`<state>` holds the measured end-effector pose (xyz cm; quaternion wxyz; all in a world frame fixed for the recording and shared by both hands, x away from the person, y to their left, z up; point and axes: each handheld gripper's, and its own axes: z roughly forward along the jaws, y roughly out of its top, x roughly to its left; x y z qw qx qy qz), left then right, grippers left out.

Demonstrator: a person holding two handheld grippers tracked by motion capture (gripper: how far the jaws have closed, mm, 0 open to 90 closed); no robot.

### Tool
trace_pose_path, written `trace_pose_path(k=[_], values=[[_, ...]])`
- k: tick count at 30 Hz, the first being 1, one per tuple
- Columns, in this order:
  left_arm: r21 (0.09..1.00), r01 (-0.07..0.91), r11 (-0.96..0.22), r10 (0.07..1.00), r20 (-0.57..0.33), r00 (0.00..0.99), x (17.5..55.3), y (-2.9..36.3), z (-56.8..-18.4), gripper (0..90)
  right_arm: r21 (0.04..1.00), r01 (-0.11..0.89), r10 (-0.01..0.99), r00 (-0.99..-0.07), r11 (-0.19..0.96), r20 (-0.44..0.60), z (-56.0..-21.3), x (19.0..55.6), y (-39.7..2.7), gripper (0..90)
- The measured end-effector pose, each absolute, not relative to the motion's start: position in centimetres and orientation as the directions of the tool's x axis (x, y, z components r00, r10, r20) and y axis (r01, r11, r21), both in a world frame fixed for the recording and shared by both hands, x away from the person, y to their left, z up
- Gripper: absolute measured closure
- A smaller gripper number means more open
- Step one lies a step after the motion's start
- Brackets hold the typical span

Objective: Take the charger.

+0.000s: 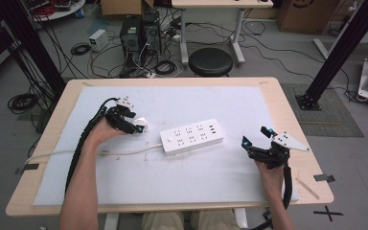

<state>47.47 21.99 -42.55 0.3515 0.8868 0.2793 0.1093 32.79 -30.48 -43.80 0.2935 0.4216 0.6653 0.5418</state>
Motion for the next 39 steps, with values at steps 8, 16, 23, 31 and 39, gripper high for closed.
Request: trace_pose_path(k=[8, 16, 23, 31, 39], values=[[0.688, 0.416, -0.594, 0.56, -0.018, 0.828, 47.8, 21.9, -43.2, 24.6, 0.968, 0.244, 0.879, -0.472, 0.057, 0.067, -43.8, 32.8, -30.5, 12.6], [0.68, 0.419, -0.602, 0.561, -0.014, 0.828, 48.0, 21.8, -43.7, 27.2, 0.968, 0.245, 0.878, -0.474, 0.059, 0.066, -43.8, 32.8, -30.5, 12.6], [0.675, 0.417, -0.609, 0.562, -0.003, 0.827, 48.1, 21.8, -43.8, 32.3, 0.969, 0.239, 0.878, -0.475, 0.063, 0.06, -43.8, 32.9, -30.5, 12.6], [0.673, 0.41, -0.616, 0.556, 0.001, 0.831, 48.1, 21.7, -43.9, 36.3, 0.966, 0.249, 0.88, -0.47, 0.064, 0.062, -43.8, 32.9, -30.4, 12.6], [0.675, 0.407, -0.616, 0.548, -0.005, 0.837, 48.1, 21.7, -43.8, 41.7, 0.967, 0.246, 0.881, -0.469, 0.065, 0.061, -43.8, 33.0, -30.4, 12.6]])
